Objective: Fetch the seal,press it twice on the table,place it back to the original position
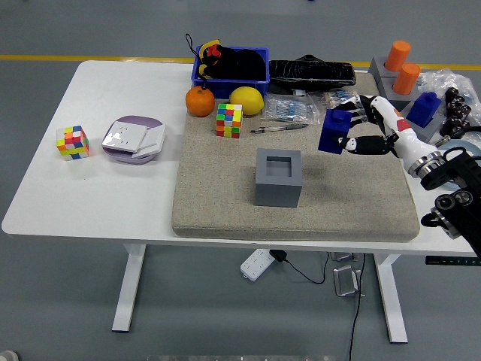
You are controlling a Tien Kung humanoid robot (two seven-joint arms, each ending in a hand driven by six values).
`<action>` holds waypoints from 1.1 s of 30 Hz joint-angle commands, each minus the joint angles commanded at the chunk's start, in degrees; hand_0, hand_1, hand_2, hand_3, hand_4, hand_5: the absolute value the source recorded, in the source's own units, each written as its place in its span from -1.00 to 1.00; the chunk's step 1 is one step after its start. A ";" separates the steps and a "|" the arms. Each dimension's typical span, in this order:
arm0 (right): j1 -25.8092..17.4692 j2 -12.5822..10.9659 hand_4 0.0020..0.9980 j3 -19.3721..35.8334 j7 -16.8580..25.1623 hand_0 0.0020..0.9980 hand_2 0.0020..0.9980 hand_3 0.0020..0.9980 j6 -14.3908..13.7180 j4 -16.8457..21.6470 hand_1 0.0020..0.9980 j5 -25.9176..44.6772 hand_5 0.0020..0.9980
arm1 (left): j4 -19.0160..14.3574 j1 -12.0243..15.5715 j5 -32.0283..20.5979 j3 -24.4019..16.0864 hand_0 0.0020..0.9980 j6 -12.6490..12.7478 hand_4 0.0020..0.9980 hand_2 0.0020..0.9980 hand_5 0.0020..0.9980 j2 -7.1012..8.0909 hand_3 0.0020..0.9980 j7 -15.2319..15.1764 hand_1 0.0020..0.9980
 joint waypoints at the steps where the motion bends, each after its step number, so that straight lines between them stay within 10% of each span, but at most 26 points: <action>1: -0.01 -0.01 0.42 -0.61 -0.29 0.03 -0.15 -0.18 0.20 1.54 -0.19 0.46 -1.00 | 0.02 0.03 -0.11 0.07 0.59 0.00 0.25 0.47 -0.12 -0.04 0.52 0.00 0.48; 7: 0.78 0.81 0.42 -5.22 -0.81 0.03 -0.15 -0.18 0.83 4.22 -0.19 2.00 -1.00 | -0.04 0.01 -0.02 -0.05 0.59 -0.01 0.25 0.47 -0.12 -0.12 0.52 -0.01 0.49; 33: 7.65 6.44 0.43 -14.99 1.23 0.03 -0.15 -0.19 0.78 -7.99 -0.19 6.13 -1.00 | -0.11 -0.33 -0.32 0.83 0.59 -0.02 0.24 0.47 -0.12 0.00 0.52 0.01 0.49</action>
